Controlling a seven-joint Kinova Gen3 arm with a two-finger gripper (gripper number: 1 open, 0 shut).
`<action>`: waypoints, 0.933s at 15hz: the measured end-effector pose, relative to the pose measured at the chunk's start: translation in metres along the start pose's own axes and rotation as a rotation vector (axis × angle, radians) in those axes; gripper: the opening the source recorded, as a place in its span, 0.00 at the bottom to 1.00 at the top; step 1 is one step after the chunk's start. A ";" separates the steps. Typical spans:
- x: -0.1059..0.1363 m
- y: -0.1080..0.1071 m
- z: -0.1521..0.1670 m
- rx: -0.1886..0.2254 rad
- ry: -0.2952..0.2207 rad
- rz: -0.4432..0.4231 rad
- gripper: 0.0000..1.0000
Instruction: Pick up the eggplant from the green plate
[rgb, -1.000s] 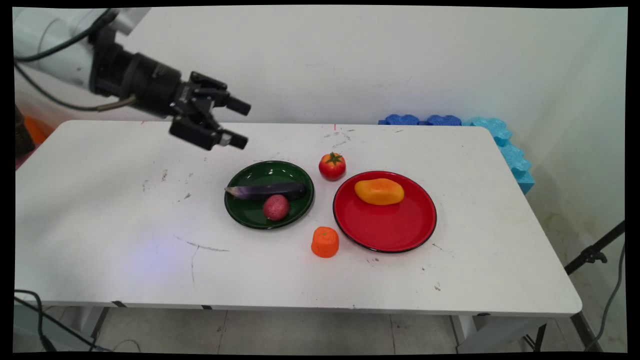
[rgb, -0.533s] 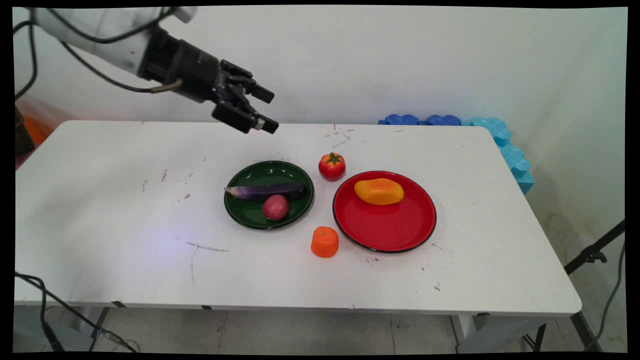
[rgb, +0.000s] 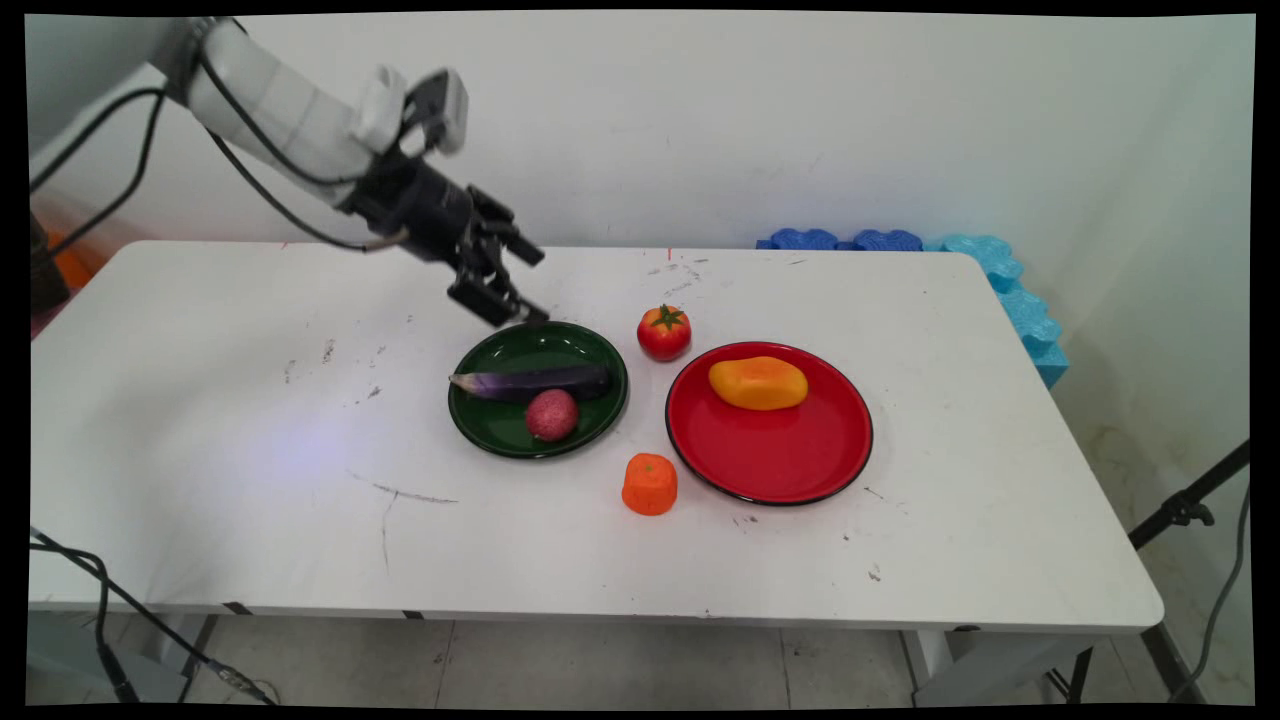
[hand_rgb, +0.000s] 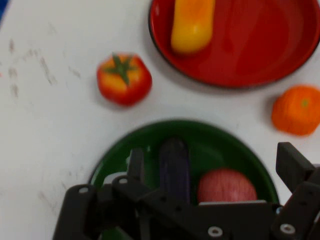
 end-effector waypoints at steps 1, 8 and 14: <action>-0.007 -0.001 0.008 -0.006 -0.028 0.011 1.00; -0.047 -0.009 0.054 -0.044 -0.185 0.085 1.00; -0.065 -0.016 0.078 -0.060 -0.244 0.131 1.00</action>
